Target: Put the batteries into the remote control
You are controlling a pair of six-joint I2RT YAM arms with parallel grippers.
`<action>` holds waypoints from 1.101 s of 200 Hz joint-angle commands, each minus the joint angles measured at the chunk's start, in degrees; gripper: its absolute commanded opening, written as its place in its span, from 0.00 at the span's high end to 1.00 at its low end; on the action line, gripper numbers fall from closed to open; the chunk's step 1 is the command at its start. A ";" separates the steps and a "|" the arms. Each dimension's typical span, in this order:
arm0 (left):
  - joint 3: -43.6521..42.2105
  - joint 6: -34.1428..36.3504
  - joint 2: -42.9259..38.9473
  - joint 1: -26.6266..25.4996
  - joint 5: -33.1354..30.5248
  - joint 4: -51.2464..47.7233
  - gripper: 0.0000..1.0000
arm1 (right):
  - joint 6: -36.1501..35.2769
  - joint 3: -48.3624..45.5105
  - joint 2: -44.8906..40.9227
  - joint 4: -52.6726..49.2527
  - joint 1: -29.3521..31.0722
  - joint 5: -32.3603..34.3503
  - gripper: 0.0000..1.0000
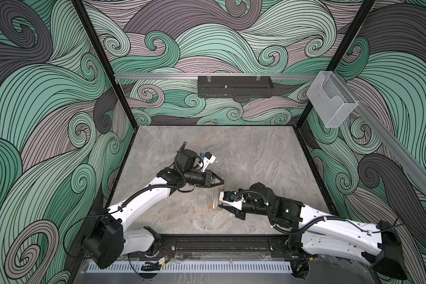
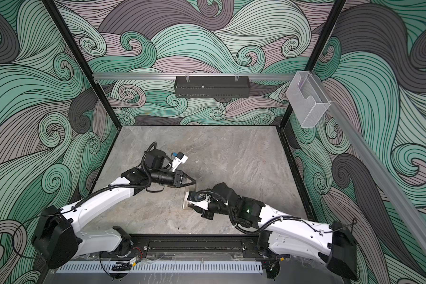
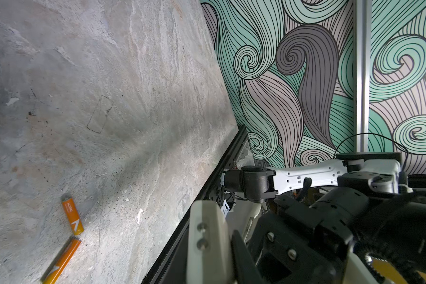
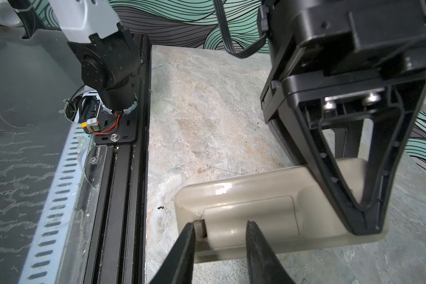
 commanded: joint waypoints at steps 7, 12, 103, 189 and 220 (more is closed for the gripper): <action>0.08 -0.94 0.46 0.32 1.87 1.49 1.00 | -2.75 1.95 0.85 -0.69 1.22 3.69 0.63; 0.08 -0.93 0.46 0.36 1.89 1.45 1.00 | -2.75 1.95 0.97 -0.74 1.41 4.21 0.63; -0.27 -1.20 0.21 0.34 2.00 1.29 1.00 | -4.37 1.46 1.34 -0.59 3.40 9.51 0.60; -0.18 -1.37 -0.26 0.36 1.85 0.89 1.00 | -5.21 0.81 0.79 -0.34 4.53 9.14 0.52; -0.27 -1.37 -0.42 0.36 1.82 0.78 1.00 | -5.12 0.28 -0.31 -0.21 4.61 8.79 0.51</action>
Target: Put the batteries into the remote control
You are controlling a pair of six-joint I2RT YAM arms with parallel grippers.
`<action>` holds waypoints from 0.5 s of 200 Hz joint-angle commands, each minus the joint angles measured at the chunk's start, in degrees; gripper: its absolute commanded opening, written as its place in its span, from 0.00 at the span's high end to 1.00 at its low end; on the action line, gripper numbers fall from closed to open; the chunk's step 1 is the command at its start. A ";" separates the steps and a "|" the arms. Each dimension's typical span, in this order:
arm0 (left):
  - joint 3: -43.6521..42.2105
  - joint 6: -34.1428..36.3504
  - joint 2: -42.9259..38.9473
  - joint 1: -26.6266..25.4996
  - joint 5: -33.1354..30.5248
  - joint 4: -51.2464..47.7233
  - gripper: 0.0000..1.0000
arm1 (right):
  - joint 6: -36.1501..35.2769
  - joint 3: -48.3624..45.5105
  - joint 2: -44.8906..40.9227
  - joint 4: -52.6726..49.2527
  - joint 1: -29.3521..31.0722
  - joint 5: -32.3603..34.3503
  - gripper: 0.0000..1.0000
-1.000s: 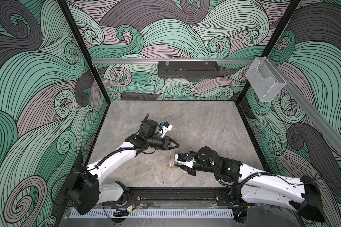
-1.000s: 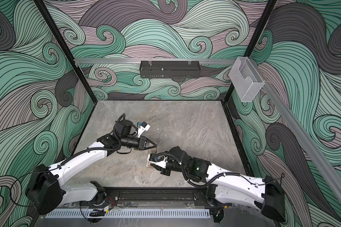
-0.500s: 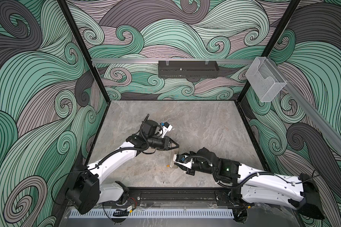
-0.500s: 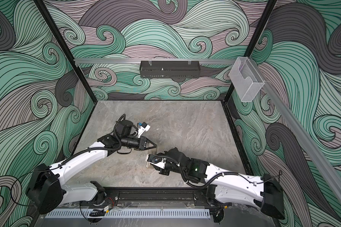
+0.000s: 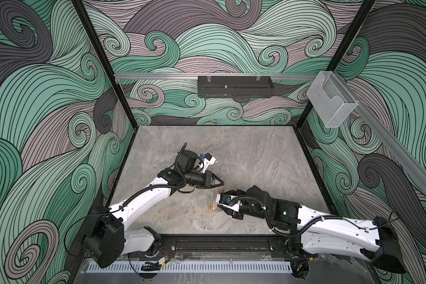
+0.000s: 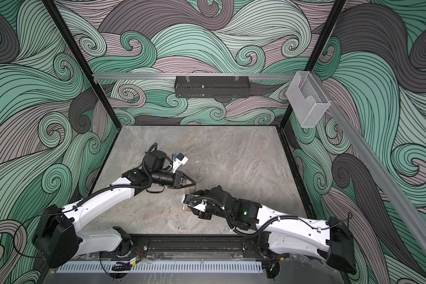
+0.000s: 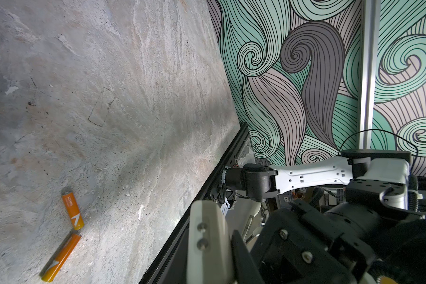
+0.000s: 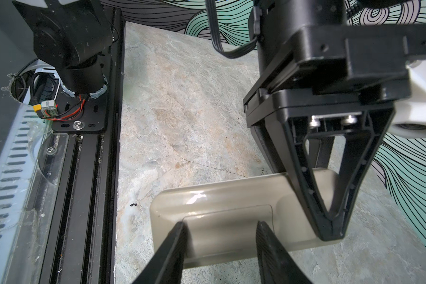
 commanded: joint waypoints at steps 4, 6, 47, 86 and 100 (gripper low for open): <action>0.19 -0.80 -0.83 0.36 1.70 0.83 1.00 | -1.58 -0.56 -1.30 -0.30 0.66 -1.12 0.51; 0.19 -0.78 -0.80 0.36 1.67 0.86 1.00 | -1.58 -0.57 -1.34 -0.33 0.66 -1.14 0.51; 0.28 -0.80 -0.66 0.31 1.77 0.69 1.00 | -1.29 -1.19 -2.77 0.38 0.74 -2.34 0.51; 0.32 -1.04 -0.83 0.36 1.82 0.78 1.00 | -1.58 -0.73 -1.58 -0.33 0.75 -1.08 0.51; 0.36 -1.24 -0.70 0.32 1.94 0.77 1.00 | -1.58 -0.36 -0.96 -0.58 0.83 -0.67 0.52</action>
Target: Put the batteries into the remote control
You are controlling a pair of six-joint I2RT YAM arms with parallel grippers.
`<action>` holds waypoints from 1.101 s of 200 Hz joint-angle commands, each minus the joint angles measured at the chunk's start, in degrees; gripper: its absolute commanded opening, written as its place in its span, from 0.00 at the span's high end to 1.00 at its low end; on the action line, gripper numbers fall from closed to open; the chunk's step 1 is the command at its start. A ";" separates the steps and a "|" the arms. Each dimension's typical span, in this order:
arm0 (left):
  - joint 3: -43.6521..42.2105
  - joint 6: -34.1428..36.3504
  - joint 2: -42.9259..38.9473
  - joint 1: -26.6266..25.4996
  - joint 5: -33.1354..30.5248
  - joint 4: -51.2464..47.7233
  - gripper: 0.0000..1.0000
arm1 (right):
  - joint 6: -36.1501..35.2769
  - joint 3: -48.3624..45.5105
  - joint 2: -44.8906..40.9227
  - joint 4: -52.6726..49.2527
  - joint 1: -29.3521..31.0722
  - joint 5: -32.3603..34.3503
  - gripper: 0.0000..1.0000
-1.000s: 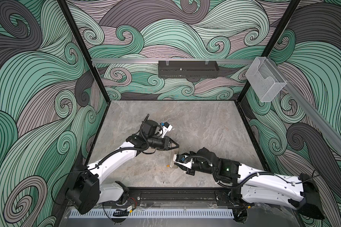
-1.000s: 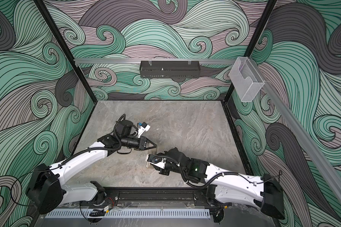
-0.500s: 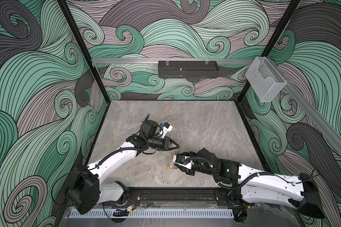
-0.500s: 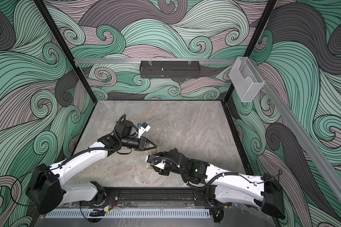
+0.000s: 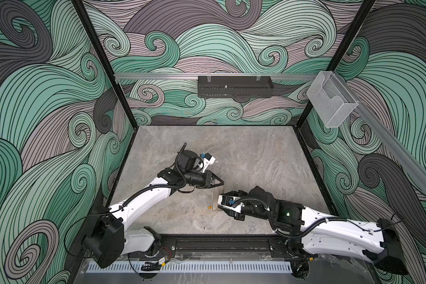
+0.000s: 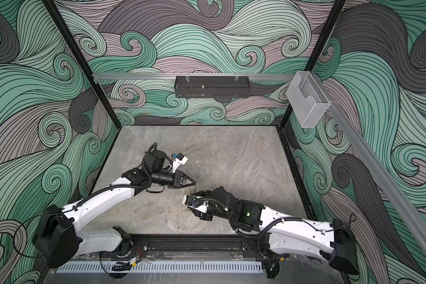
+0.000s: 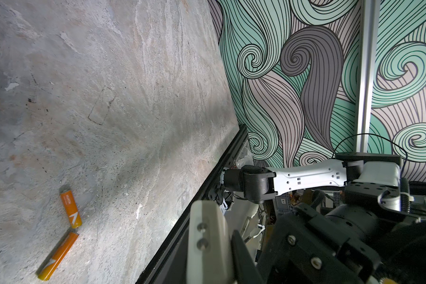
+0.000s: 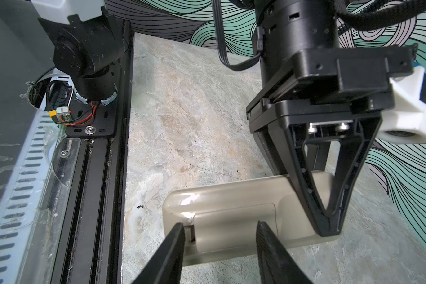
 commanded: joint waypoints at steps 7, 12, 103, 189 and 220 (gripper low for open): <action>0.36 -0.65 -0.70 0.36 1.95 0.71 1.00 | -1.61 0.16 1.11 -0.36 0.58 0.45 0.52; 0.37 -0.73 -0.66 0.36 2.02 0.73 1.00 | -1.71 0.18 1.24 -0.41 0.58 0.52 0.52; 0.19 -1.79 0.02 0.36 3.26 2.32 1.00 | -2.63 0.04 1.94 0.19 1.01 3.82 0.56; 0.28 -2.65 0.09 0.36 3.86 3.20 1.00 | -4.24 0.53 2.92 1.09 2.15 9.26 0.67; 0.19 -2.83 0.25 0.36 3.86 3.24 1.00 | -4.36 0.52 2.88 1.41 2.29 10.58 0.71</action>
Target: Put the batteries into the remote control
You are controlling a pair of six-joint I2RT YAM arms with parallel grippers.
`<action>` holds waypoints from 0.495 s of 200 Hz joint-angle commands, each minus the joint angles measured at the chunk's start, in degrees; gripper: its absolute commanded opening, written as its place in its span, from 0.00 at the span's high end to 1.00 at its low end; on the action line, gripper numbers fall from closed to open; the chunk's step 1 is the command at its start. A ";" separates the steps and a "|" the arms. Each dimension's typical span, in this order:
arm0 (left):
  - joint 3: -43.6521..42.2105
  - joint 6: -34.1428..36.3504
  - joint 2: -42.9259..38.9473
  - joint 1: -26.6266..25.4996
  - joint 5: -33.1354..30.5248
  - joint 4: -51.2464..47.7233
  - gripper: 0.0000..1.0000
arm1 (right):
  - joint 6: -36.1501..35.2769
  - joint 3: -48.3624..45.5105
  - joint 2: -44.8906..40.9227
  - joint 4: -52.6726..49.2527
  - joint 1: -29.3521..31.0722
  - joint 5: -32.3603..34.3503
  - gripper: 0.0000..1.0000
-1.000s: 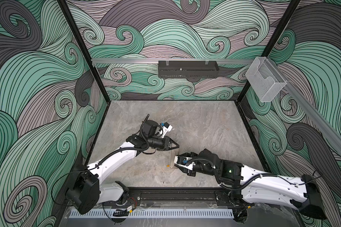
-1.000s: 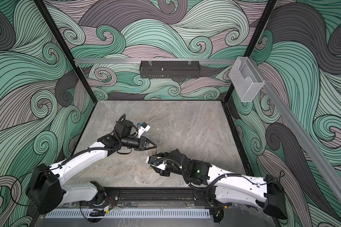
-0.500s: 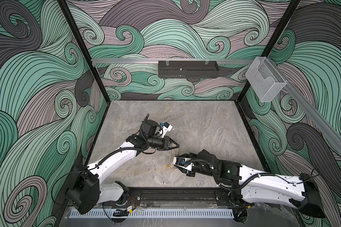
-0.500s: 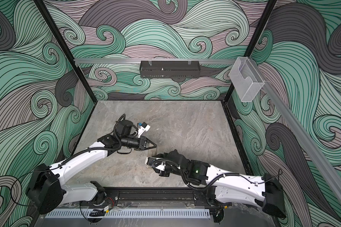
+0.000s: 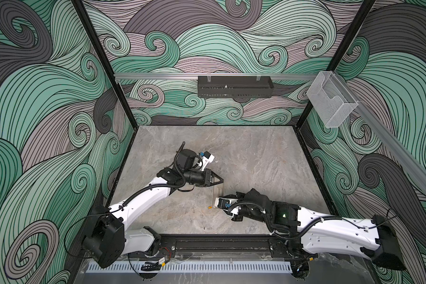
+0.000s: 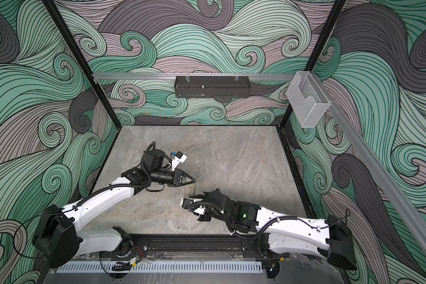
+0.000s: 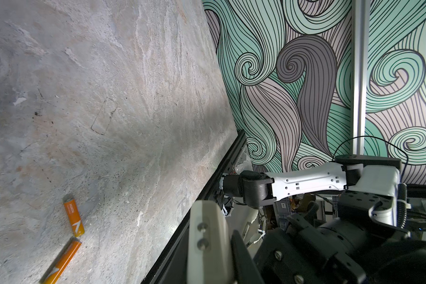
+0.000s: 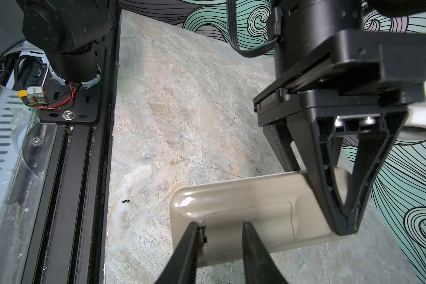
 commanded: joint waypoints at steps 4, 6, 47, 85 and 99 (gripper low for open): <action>0.19 -1.97 0.25 -0.34 3.59 1.13 1.00 | -1.63 0.52 0.53 0.67 -0.01 4.41 0.72; 0.19 -1.98 0.33 -0.34 3.61 1.10 1.00 | -1.60 0.52 0.50 0.72 -0.01 4.53 0.72; 0.10 -2.14 0.30 -0.34 3.60 1.13 1.00 | -1.90 0.79 0.64 1.07 0.13 7.64 0.78; 0.03 -2.06 0.50 -0.35 3.36 0.97 1.00 | -2.09 0.43 -0.19 1.71 0.43 8.63 0.81; -0.07 -1.98 0.67 -0.34 3.27 1.04 1.00 | -2.11 0.44 -0.13 1.66 0.52 8.95 0.82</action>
